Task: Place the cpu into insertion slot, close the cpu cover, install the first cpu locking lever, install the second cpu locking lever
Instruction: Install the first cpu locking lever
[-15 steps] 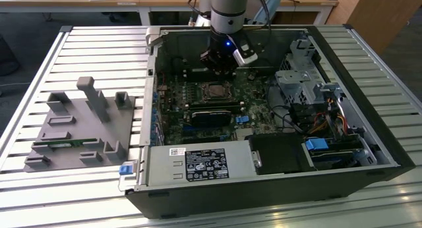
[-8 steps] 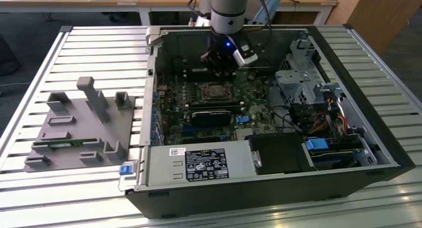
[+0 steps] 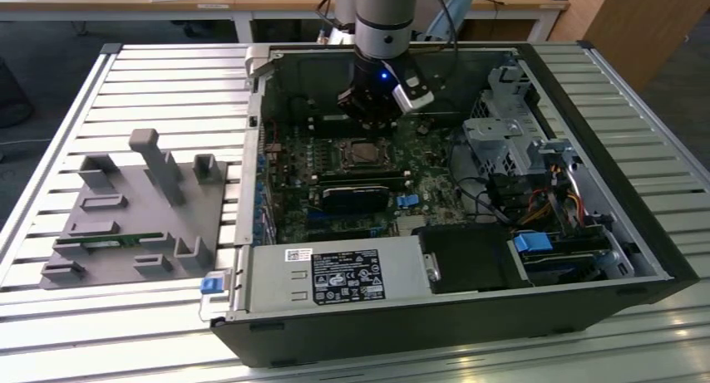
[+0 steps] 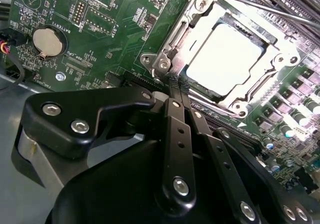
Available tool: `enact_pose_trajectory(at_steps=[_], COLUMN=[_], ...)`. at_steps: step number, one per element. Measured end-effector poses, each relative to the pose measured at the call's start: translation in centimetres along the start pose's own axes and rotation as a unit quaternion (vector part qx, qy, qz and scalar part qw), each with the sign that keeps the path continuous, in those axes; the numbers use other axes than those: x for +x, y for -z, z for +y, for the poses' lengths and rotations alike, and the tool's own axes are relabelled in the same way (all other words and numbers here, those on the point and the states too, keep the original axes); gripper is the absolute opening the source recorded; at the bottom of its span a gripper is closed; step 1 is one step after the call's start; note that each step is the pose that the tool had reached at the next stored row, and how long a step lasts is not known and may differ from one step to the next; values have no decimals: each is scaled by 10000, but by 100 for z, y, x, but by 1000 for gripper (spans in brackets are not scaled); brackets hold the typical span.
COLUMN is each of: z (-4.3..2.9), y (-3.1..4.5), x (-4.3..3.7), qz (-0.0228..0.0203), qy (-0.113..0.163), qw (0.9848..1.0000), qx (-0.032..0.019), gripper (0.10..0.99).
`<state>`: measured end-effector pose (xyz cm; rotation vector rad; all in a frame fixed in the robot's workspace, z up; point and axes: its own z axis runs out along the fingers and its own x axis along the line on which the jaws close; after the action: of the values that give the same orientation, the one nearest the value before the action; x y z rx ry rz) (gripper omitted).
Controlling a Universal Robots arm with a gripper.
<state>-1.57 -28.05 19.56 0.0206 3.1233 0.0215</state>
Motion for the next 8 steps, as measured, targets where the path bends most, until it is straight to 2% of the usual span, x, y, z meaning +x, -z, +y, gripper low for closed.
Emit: enact_pose_trajectory(at_steps=[3,8], z=[4,4], y=[14,150], x=[-3,-4], qz=[-7,-2], qy=[1,0], qw=[10000,10000], qx=[-10,-4], gripper=[114,114])
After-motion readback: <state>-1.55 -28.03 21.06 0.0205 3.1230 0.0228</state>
